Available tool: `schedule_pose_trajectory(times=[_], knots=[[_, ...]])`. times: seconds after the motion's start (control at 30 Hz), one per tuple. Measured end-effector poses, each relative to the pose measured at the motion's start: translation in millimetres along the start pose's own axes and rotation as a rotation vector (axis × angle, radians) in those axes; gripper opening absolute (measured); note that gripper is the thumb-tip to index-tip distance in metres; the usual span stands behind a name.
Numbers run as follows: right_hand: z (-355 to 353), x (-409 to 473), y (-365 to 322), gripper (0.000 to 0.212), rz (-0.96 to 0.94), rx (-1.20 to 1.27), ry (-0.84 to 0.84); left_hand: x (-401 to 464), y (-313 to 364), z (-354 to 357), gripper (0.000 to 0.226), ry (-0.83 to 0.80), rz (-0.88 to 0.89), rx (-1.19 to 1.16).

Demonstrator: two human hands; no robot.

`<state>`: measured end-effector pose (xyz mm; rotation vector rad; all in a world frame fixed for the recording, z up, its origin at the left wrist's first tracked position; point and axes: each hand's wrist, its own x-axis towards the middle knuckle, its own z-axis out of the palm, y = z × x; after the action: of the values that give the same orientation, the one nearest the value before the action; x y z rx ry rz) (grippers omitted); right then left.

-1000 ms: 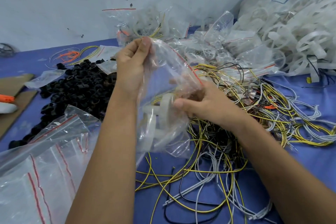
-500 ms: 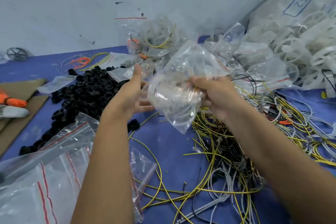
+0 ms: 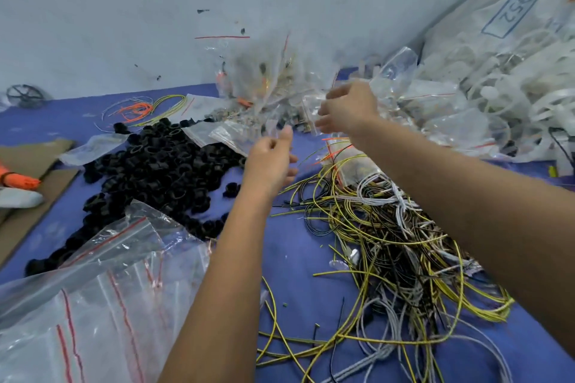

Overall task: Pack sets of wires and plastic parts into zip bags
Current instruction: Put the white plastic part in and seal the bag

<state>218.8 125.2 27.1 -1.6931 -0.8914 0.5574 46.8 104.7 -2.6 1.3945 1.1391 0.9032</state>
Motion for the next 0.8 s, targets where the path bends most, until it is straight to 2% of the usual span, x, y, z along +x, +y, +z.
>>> schedule_pose_trajectory(times=[0.07, 0.17, 0.3, 0.4, 0.47, 0.53, 0.6, 0.73, 0.8], knots=[[-16.2, -3.5, 18.9, 0.018, -0.152, -0.319, 0.095, -0.9, -5.7, 7.6, 0.046, -0.059, 0.053, 0.142], [-33.7, -12.7, 31.7, 0.019, -0.317, -0.637, 0.071, -2.2, -15.0, 17.2, 0.032, -0.124, 0.156, 0.397], [-26.7, -37.6, 19.4, 0.018, -0.447, -0.648, -0.011, -2.5, -10.4, 20.2, 0.026, -0.07, 0.242, 0.531], [-4.6, -78.3, 6.6, 0.012, -0.561, -0.565, -0.071, -3.3, 1.9, 4.2, 0.022, 0.113, 0.215, 0.423], [11.8, -111.9, 2.3, 0.01, -0.558, -0.519, -0.186, -4.9, 8.9, -11.8, 0.023, 0.251, 0.226, 0.41], [30.2, -148.2, -1.9, 0.022, -0.552, -0.496, -0.356, -9.7, 13.9, -32.3, 0.024, 0.33, 0.243, 0.412], [49.1, -180.6, -7.6, 0.022, -0.556, -0.49, -0.507, -14.4, 18.6, -53.4, 0.027, 0.324, 0.267, 0.37], [80.0, -235.4, -13.6, 0.027, -0.649, -0.503, -0.69, -21.0, 24.0, -90.7, 0.029, 0.311, 0.337, 0.394], [89.5, -255.2, -6.6, 0.045, -0.719, -0.657, -0.74, -25.0, 23.8, -104.7, 0.028, 0.309, 0.335, 0.377]])
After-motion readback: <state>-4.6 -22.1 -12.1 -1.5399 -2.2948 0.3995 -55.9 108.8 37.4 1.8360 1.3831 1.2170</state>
